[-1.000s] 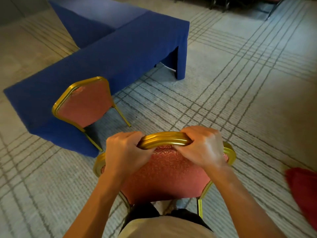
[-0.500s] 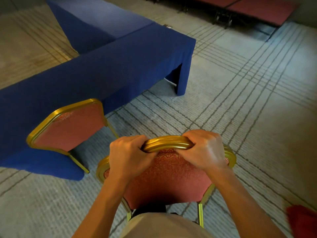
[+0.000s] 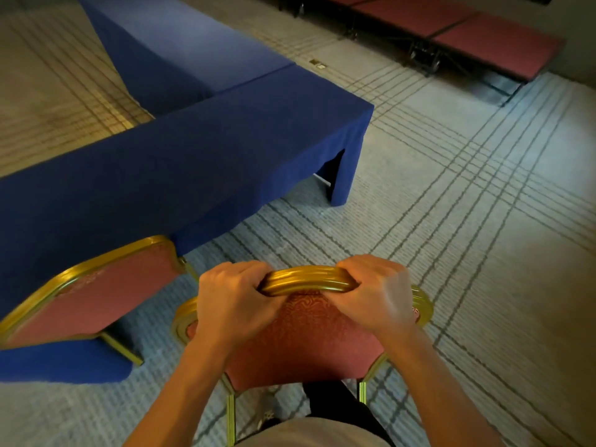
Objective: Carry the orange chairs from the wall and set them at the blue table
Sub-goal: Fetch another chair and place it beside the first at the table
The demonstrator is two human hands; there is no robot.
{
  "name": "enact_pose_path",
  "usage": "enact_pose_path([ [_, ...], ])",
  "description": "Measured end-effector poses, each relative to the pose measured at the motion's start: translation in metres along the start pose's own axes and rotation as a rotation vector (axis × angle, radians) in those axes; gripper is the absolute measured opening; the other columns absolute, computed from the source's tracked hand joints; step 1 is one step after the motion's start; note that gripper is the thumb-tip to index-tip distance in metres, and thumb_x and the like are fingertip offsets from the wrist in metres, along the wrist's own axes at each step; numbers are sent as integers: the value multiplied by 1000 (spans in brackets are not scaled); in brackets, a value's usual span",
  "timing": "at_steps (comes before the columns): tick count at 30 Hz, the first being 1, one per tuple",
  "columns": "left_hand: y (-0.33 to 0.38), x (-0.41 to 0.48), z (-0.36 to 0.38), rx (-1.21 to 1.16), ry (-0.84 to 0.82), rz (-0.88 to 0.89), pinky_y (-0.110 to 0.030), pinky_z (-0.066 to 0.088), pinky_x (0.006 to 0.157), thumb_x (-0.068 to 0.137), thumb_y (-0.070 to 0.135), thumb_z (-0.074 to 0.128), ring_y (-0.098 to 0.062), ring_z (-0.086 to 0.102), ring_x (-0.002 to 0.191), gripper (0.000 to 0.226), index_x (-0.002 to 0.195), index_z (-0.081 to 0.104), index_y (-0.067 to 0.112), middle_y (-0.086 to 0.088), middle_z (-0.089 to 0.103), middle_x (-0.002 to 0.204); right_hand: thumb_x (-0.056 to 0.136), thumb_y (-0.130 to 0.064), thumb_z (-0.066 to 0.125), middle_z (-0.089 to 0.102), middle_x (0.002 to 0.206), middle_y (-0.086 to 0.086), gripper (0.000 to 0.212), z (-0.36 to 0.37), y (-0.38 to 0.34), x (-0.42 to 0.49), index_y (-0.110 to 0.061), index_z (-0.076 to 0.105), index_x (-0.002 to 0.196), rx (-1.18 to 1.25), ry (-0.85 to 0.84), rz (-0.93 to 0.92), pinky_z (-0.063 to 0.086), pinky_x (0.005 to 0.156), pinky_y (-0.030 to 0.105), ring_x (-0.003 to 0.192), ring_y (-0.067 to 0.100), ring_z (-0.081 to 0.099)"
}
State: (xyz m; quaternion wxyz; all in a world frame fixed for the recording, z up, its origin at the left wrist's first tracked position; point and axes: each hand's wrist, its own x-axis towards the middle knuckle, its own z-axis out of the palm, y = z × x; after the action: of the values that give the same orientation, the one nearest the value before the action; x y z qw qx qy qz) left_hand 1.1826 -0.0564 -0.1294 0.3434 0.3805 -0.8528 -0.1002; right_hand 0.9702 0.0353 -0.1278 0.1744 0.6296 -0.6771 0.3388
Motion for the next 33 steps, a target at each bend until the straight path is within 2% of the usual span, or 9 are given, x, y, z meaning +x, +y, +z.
enact_pose_path([
  [9, -25, 104, 65, 70, -72, -103, -22, 32, 52, 66, 29, 84, -16, 57, 48, 20, 62, 65, 23, 7, 61, 56, 75, -48, 79, 59, 56, -4, 36, 94, 96, 88, -19, 65, 60, 143, -47, -62, 45, 47, 31, 50, 18, 59],
  [14, -45, 160, 94, 152, -36, -206, -30, 40, 47, 66, 32, 79, -19, 56, 48, 22, 59, 63, 18, 5, 59, 54, 76, -52, 77, 60, 57, -5, 38, 140, 135, 146, -20, 66, 61, 225, -100, -87, 46, 50, 32, 53, 17, 59],
  [19, -68, 185, 104, 195, -22, -272, -37, 46, 46, 69, 30, 80, -21, 54, 48, 23, 60, 62, 18, 4, 57, 54, 71, -56, 79, 63, 60, -8, 37, 177, 144, 191, -23, 67, 63, 253, -176, -142, 42, 51, 28, 55, 14, 61],
  [26, -126, 231, 119, 234, 20, -363, -34, 43, 44, 67, 29, 81, -18, 52, 46, 26, 58, 58, 20, 6, 54, 53, 74, -56, 76, 65, 63, -7, 35, 249, 146, 258, -23, 68, 65, 325, -215, -225, 43, 54, 30, 59, 15, 63],
  [33, -205, 284, 117, 275, 70, -444, -28, 39, 45, 70, 34, 76, -10, 49, 45, 28, 55, 55, 21, 8, 53, 52, 81, -53, 72, 63, 60, -7, 37, 332, 125, 333, -22, 67, 63, 404, -205, -323, 45, 49, 30, 53, 15, 61],
])
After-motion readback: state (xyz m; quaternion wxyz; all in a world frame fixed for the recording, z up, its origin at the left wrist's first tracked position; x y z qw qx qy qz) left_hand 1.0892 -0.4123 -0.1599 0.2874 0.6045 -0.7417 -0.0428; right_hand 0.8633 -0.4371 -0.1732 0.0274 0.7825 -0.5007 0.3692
